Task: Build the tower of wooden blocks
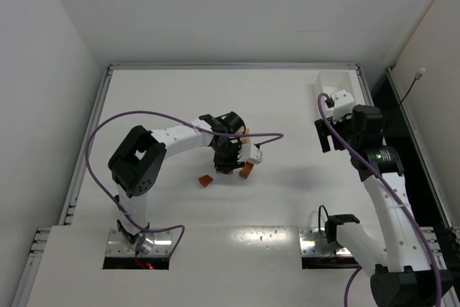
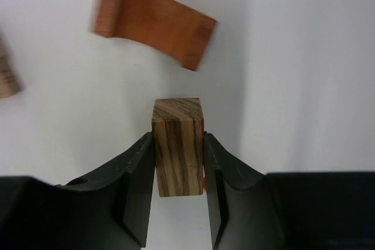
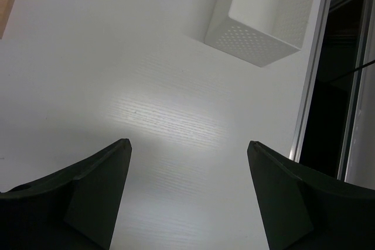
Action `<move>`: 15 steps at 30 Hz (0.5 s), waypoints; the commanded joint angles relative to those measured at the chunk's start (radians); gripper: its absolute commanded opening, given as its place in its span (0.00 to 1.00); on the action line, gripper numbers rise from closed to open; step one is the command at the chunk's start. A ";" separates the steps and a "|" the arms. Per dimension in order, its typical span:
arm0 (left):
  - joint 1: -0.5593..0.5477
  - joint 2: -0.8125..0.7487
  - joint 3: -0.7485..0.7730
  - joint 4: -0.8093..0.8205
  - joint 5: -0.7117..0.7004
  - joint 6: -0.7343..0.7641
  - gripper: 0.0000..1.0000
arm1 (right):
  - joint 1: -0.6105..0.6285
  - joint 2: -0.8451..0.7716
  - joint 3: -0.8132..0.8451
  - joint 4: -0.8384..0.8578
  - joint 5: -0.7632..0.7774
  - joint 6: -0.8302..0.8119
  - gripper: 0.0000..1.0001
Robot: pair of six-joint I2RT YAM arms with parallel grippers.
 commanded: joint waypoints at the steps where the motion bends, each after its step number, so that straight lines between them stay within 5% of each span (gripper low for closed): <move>1: -0.003 -0.020 0.184 0.006 -0.066 -0.253 0.00 | -0.005 0.011 -0.004 0.044 -0.023 0.032 0.77; 6: -0.003 -0.065 0.389 0.084 -0.479 -0.893 0.00 | -0.005 0.051 -0.004 0.053 -0.072 0.103 0.77; 15: 0.108 0.124 0.695 -0.194 -0.267 -1.321 0.00 | -0.005 0.091 0.034 0.082 -0.122 0.166 0.77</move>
